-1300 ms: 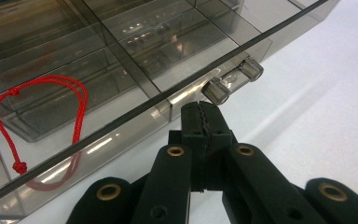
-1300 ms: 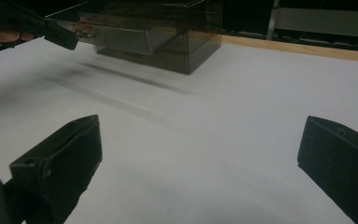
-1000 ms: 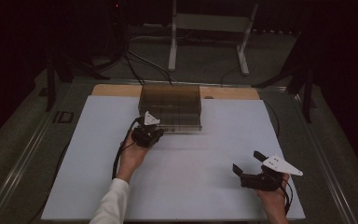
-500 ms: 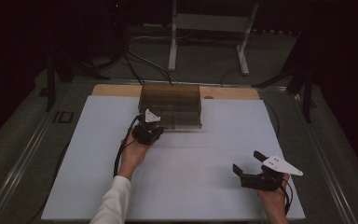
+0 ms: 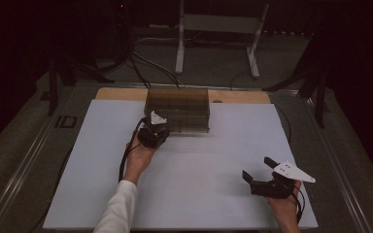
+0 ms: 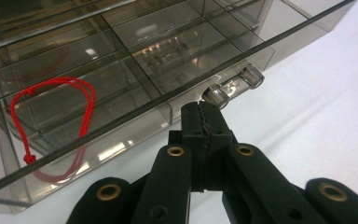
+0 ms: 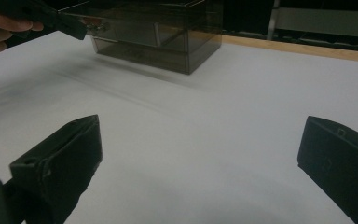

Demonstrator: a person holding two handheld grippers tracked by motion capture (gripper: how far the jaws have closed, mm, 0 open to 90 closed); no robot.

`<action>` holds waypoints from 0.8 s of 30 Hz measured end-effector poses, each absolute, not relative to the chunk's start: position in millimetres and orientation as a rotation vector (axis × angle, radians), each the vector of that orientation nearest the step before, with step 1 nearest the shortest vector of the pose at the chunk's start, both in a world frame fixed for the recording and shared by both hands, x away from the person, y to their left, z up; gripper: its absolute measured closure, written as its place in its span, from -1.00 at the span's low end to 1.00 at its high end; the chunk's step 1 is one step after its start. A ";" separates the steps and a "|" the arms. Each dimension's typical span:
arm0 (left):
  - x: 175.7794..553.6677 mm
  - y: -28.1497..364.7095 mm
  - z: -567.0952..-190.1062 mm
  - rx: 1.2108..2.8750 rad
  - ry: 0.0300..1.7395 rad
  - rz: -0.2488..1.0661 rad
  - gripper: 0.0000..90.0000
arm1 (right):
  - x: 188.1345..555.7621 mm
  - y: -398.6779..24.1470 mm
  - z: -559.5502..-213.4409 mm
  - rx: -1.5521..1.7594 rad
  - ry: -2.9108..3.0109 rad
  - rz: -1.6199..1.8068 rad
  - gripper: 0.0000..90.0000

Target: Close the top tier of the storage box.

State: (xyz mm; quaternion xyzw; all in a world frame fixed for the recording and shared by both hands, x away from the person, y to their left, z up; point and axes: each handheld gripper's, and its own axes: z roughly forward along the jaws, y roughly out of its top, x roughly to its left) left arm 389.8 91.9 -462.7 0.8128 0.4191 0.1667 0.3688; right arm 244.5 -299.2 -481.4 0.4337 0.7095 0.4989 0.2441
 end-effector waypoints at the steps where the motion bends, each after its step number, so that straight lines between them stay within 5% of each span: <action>1: 389.8 91.9 -462.7 2.086 1.076 0.428 1.00 | 244.5 -299.2 -481.5 1.184 1.937 1.363 -1.00; 24: 398.3 89.0 -463.0 2.065 1.104 0.437 1.00 | 244.5 -299.4 -481.4 1.184 1.937 1.363 -1.00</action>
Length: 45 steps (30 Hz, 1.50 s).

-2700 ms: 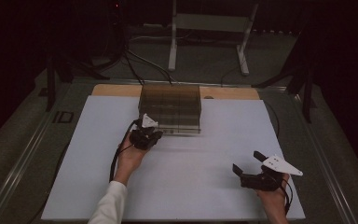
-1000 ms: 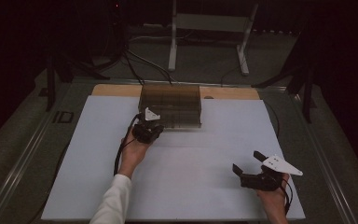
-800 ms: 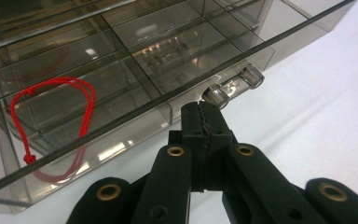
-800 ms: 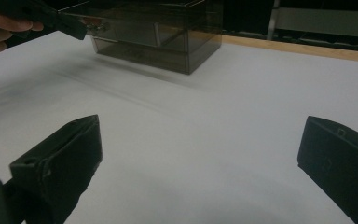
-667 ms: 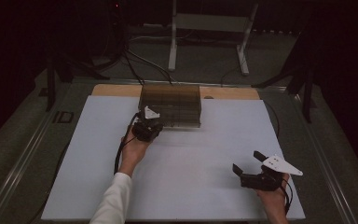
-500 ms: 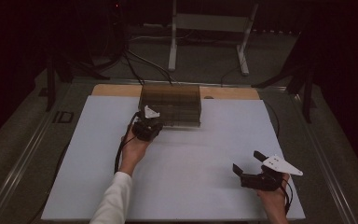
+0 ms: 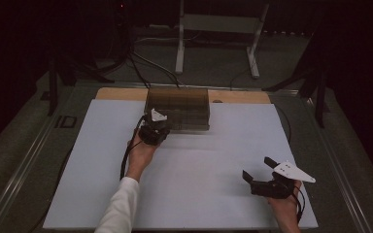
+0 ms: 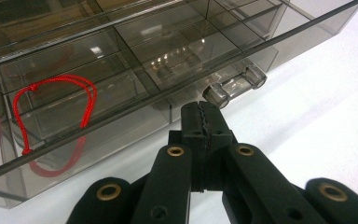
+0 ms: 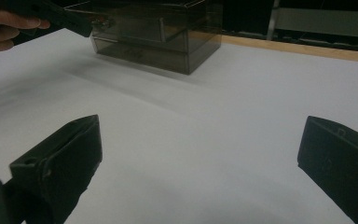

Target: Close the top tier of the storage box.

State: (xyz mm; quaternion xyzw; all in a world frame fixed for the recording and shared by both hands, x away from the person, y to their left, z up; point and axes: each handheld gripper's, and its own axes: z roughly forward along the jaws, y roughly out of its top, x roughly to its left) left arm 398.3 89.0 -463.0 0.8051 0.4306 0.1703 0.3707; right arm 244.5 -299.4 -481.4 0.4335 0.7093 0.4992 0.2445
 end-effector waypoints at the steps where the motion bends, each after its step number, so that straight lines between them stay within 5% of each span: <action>1: 398.5 88.9 -463.1 2.064 1.105 0.437 1.00 | 244.5 -299.4 -481.3 1.184 1.936 1.363 -1.00; 45: 416.3 84.2 -461.0 2.060 1.131 0.458 1.00 | 244.9 -299.8 -481.5 1.183 1.936 1.364 -1.00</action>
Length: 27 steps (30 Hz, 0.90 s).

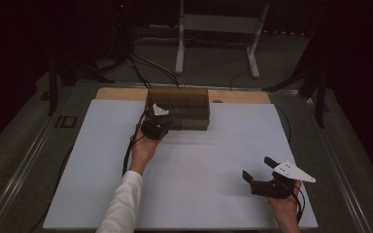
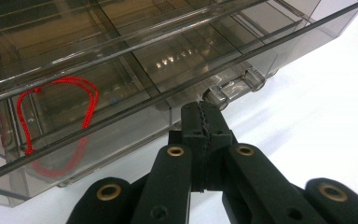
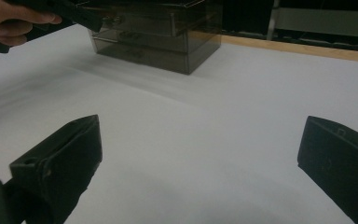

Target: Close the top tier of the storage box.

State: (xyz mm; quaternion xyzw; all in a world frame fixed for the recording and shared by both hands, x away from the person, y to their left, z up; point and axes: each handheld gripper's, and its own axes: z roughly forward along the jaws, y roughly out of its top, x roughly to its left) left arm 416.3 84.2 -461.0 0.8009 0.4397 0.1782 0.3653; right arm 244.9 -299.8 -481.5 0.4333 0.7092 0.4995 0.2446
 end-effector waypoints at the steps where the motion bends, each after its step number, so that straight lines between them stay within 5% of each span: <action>1: 416.3 84.2 -461.0 2.060 1.131 0.458 1.00 | 244.9 -299.8 -481.5 1.183 1.936 1.364 -1.00; 27: 426.8 83.5 -463.0 2.031 1.163 0.458 1.00 | 245.0 -300.1 -481.4 1.184 1.935 1.363 -1.00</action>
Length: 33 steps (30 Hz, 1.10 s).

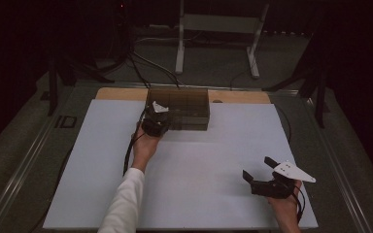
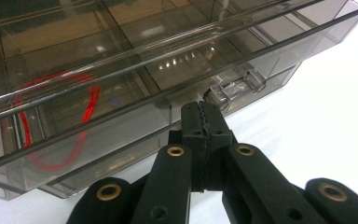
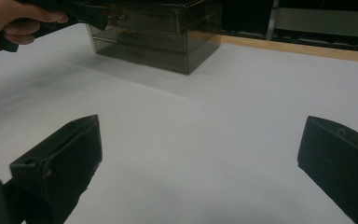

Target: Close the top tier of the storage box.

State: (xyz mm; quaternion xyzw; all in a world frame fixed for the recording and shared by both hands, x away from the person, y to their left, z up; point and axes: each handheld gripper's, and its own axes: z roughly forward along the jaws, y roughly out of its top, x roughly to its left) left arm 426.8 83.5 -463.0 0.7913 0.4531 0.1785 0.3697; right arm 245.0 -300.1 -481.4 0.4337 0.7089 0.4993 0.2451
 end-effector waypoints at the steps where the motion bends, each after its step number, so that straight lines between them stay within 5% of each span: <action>1: 427.3 83.3 -463.2 2.029 1.164 0.460 1.00 | 245.0 -300.2 -481.5 1.184 1.935 1.363 -1.00; 33: 436.8 80.8 -461.9 2.043 1.177 0.474 1.00 | 245.1 -300.8 -481.4 1.184 1.935 1.363 -1.00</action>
